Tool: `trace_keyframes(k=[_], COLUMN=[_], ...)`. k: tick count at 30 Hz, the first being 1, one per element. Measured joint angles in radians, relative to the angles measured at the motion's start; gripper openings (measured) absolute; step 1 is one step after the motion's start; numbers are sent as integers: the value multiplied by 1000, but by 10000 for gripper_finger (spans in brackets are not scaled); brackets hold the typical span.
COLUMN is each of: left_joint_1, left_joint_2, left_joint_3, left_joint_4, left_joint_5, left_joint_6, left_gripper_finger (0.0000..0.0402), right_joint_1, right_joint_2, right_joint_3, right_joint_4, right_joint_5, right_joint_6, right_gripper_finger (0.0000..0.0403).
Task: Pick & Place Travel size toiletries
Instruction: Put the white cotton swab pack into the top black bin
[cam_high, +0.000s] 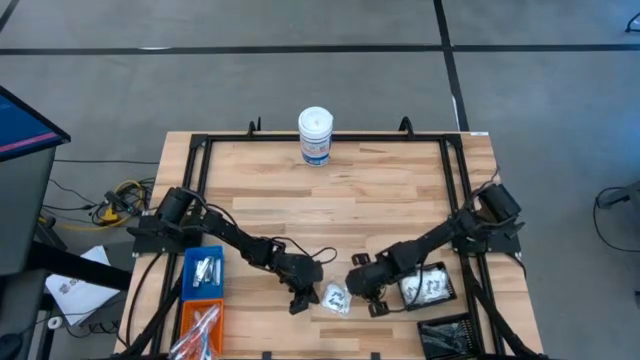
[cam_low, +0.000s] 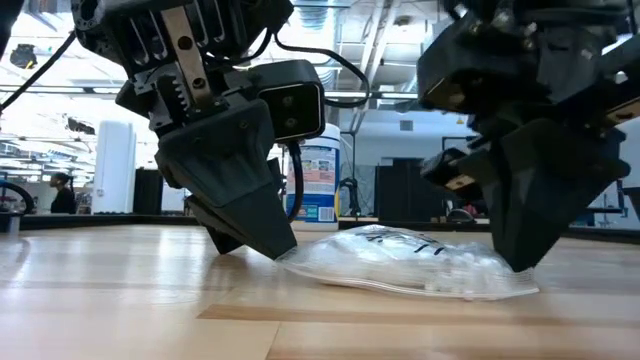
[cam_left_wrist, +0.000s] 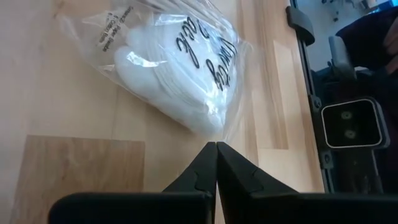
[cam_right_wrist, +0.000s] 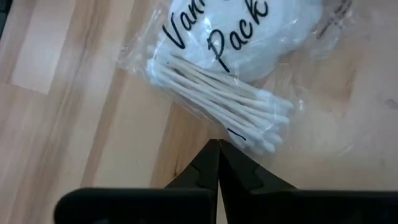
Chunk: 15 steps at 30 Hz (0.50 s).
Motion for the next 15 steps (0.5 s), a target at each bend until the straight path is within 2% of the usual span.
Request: trace_keyframes(k=[11,15], left_joint_1=[1,4], left_joint_2=[1,1], left_joint_3=[0,7], left_joint_4=[7,12], left_joint_5=[29,24], left_joint_6=[-12,-9], left_gripper_finger=[1,1], right_joint_1=[-68,-93], right_joint_2=[3,3], right_joint_3=[0,0], right_joint_4=[76,119], right_joint_5=[-16,44], right_joint_6=[-35,-22], right_gripper_finger=[0,0])
